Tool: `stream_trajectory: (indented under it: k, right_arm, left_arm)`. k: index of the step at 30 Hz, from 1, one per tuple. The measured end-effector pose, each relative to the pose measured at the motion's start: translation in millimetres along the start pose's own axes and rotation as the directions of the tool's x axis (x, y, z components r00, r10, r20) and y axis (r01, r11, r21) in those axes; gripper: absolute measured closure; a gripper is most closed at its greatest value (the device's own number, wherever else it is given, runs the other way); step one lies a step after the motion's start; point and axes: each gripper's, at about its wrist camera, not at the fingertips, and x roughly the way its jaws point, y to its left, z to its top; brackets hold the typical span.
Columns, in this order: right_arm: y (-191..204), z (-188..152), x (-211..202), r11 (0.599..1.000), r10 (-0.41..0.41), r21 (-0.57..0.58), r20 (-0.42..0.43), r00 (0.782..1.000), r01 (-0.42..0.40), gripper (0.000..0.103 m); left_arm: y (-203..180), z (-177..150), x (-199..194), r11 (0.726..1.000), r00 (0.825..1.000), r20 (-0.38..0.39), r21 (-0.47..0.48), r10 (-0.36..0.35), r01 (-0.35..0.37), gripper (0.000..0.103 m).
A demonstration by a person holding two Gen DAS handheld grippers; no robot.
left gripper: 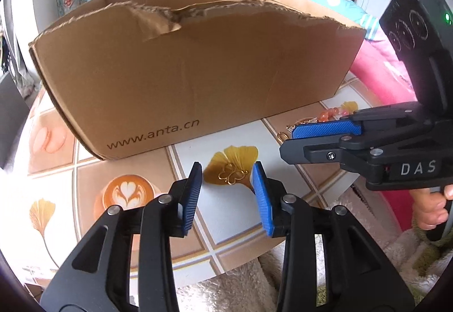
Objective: Organize jewelry
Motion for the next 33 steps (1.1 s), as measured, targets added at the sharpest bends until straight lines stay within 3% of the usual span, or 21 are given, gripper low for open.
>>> stream_trajectory:
  k: [9,16,21,24,33]
  right_arm:
    - [-5,-2,-1,1.000,-0.001,0.008,0.001,1.000,0.001,0.076]
    - [-4,-2,-1,1.000,0.002,0.008,0.002,1.000,-0.002,0.076]
    - [-3,-3,-4,1.000,0.000,0.005,0.009,1.000,0.000,0.076]
    - [-3,-4,-5,1.000,0.000,0.006,0.013,1.000,0.000,0.076]
    - [-2,-5,-9,1.000,0.006,-0.003,0.018,1.000,-0.006,0.076]
  left_arm:
    - [-8,3,3,0.994,0.995,-0.020,0.044,0.098,-0.097,0.073]
    - [-10,5,2,0.994,0.996,-0.032,0.069,0.087,-0.085,0.087]
    - [-12,5,3,0.995,0.996,-0.027,0.063,0.084,-0.082,0.088]
    - [-9,4,2,0.995,0.996,-0.019,0.054,0.085,-0.084,0.095]
    - [0,1,-6,0.998,0.998,-0.006,0.006,0.055,-0.055,0.095]
